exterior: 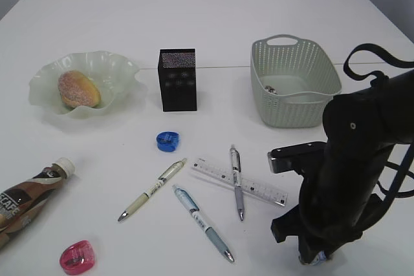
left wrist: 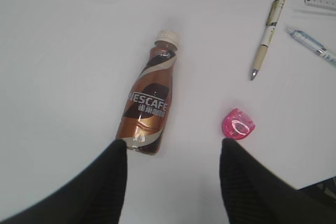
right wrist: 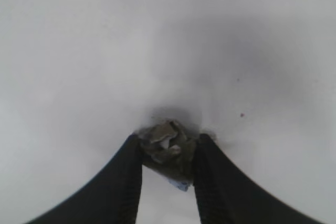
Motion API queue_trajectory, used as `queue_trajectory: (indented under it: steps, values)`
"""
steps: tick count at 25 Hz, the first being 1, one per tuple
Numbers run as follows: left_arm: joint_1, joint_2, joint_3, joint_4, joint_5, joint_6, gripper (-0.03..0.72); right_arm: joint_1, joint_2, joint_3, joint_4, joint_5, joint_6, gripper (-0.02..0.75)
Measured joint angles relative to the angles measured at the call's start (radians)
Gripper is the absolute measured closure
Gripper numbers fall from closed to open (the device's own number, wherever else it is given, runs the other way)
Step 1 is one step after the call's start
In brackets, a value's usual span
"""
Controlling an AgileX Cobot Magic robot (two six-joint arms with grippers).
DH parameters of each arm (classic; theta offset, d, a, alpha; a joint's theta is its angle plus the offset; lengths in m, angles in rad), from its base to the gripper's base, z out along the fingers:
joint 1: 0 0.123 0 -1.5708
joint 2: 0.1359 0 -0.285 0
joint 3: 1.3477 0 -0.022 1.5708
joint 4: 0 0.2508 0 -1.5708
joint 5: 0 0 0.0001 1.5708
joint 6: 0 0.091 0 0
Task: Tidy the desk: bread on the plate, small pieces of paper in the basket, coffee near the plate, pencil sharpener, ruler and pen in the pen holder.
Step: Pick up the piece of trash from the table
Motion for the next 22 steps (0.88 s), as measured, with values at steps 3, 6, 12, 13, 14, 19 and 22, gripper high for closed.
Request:
queue_trajectory:
  steps: [3, 6, 12, 13, 14, 19, 22]
  values:
    - [0.0, 0.0, 0.0, -0.001, 0.0, 0.0, 0.272, 0.0, -0.002, 0.0, 0.0, 0.007, 0.0, 0.522]
    - [0.0, 0.0, 0.0, -0.001, 0.0, 0.0, 0.272, 0.0, -0.052, 0.0, 0.0, 0.017, 0.0, 0.53]
    - [0.0, 0.0, 0.0, -0.001, 0.0, 0.0, 0.272, 0.0, -0.224, -0.098, -0.041, 0.023, 0.0, 0.531]
    - [0.0, 0.0, 0.0, -0.001, 0.0, 0.0, 0.272, -0.002, -0.24, -0.132, -0.055, 0.023, 0.001, 0.531]
    - [0.0, 0.0, 0.0, -0.001, 0.0, 0.0, 0.272, -0.009, -0.247, -0.171, -0.075, 0.023, 0.005, 0.531]
    - [0.0, 0.0, 0.0, -0.001, 0.0, 0.0, 0.272, -0.042, -0.247, -0.332, -0.126, 0.087, 0.025, 0.531]
    - [0.0, 0.0, 0.0, -0.001, 0.0, 0.0, 0.272, -0.044, -0.247, -0.351, -0.131, 0.172, 0.027, 0.529]
